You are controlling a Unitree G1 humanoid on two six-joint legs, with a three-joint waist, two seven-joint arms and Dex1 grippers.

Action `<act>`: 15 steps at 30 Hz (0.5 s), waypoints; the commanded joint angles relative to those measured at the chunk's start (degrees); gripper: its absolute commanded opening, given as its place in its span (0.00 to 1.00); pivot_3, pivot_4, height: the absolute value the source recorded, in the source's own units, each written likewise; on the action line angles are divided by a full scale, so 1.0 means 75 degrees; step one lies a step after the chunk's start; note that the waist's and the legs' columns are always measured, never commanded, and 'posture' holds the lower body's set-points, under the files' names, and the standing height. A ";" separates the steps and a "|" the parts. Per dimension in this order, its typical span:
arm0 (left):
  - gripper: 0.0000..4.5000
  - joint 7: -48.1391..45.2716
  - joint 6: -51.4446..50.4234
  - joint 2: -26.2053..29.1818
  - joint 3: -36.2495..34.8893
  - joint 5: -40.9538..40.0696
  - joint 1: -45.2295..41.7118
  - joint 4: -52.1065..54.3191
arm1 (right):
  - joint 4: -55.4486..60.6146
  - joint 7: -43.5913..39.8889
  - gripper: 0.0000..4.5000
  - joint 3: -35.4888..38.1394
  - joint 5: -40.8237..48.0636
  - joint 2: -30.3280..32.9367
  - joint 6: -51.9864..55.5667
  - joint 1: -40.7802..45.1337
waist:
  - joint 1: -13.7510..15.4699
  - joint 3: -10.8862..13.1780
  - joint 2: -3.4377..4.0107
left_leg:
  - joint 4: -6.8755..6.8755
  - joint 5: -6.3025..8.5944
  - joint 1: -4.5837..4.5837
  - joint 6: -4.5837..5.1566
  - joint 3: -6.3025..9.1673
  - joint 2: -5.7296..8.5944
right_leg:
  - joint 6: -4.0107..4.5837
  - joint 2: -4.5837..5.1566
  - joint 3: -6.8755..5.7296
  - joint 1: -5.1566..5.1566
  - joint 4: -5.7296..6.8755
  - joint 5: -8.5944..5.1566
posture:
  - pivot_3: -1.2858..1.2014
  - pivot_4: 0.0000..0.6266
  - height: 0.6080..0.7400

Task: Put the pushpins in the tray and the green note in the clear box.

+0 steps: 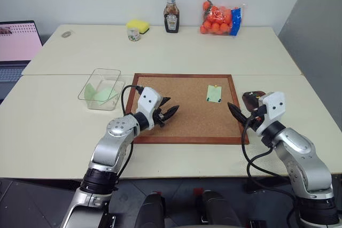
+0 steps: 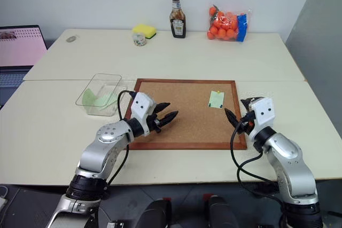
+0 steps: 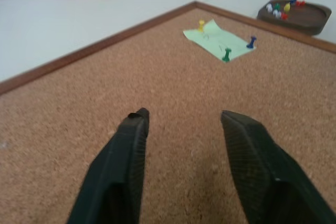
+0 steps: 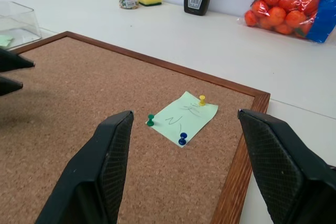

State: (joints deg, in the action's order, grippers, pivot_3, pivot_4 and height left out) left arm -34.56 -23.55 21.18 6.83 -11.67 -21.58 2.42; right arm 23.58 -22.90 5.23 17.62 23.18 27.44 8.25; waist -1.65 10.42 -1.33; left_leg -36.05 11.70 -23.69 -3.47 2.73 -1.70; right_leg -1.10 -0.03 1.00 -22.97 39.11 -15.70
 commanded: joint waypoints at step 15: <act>0.01 -0.0078 0.0061 -0.0016 0.0264 0.0528 -0.0118 -0.0878 | -0.3320 0.0501 0.75 -0.0817 -0.0621 -0.0787 0.0574 0.3006 | -0.0007 -0.0001 0.0002 | 0.0001 -0.0001 -0.0014 0.0001 -0.0005 0.0001 | 0.0033 0.0000 0.0000 -0.0019 0.0002 0.0019 | 0.52 0.24 1.00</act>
State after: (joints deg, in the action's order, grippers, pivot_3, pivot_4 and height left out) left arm -35.13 -23.04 21.08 8.09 -8.52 -22.77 -4.21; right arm 2.80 -19.15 -0.44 14.63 17.47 34.08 27.54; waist -1.70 10.41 -1.31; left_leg -36.04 11.69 -23.80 -3.46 2.70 -1.70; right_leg -0.85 -0.03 1.00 -23.11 39.13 -15.55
